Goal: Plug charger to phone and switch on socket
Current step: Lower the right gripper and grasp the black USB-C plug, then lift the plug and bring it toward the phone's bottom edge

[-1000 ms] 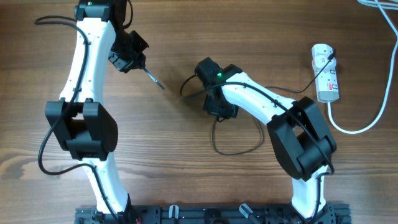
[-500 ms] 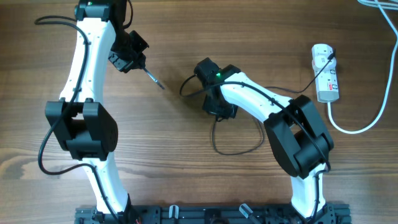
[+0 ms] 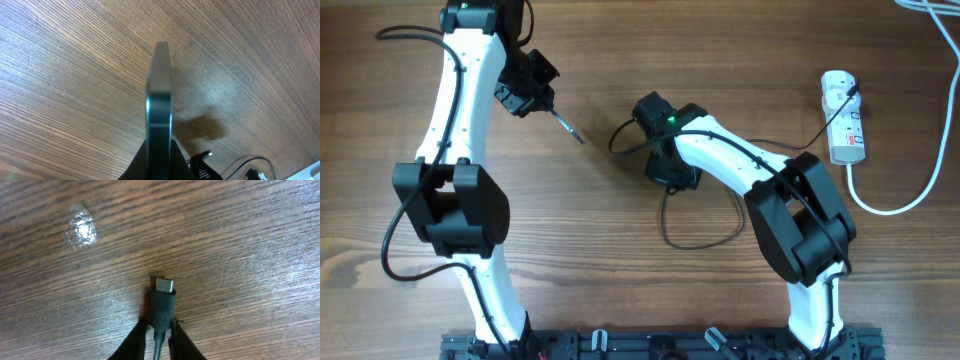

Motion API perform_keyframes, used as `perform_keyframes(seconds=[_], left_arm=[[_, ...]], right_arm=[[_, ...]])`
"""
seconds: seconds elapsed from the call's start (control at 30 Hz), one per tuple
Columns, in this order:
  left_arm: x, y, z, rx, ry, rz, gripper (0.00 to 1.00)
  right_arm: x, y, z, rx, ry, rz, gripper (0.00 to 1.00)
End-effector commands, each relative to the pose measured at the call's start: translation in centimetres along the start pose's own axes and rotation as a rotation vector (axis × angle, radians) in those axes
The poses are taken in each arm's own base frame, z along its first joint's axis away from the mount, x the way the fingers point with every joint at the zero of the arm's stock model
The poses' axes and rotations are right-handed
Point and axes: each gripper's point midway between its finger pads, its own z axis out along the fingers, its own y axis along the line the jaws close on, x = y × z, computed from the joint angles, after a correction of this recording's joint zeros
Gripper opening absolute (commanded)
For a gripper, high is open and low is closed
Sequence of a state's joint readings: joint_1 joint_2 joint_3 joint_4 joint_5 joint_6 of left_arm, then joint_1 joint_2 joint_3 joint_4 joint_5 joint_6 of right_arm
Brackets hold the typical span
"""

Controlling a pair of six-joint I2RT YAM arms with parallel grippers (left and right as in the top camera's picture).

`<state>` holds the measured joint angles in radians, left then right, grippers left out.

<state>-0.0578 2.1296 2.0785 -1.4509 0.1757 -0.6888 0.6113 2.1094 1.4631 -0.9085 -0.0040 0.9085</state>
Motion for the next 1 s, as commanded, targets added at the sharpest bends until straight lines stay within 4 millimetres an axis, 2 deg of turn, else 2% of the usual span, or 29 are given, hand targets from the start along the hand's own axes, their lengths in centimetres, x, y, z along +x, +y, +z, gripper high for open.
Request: perform_keyframes(seconds=[0.0,0.27,0.97], left_arm=[[0.0,0.1,-1.6,0.018,-0.034,0.019,0.04],[0.0,0.1,-1.6,0.018,-0.034,0.019,0.04],[0.1,0.1,-1.5,0.015,-0.031,0.018,0.04]], right_arm=[[2.0,-1.0,2.6,0.051,0.102,0.012,0.21],[2.1,-1.1,2.6,0.054,0.105,0.019,0.17],[0.8,-1.2,2.7,0.066,0.042,0.006,0.14]])
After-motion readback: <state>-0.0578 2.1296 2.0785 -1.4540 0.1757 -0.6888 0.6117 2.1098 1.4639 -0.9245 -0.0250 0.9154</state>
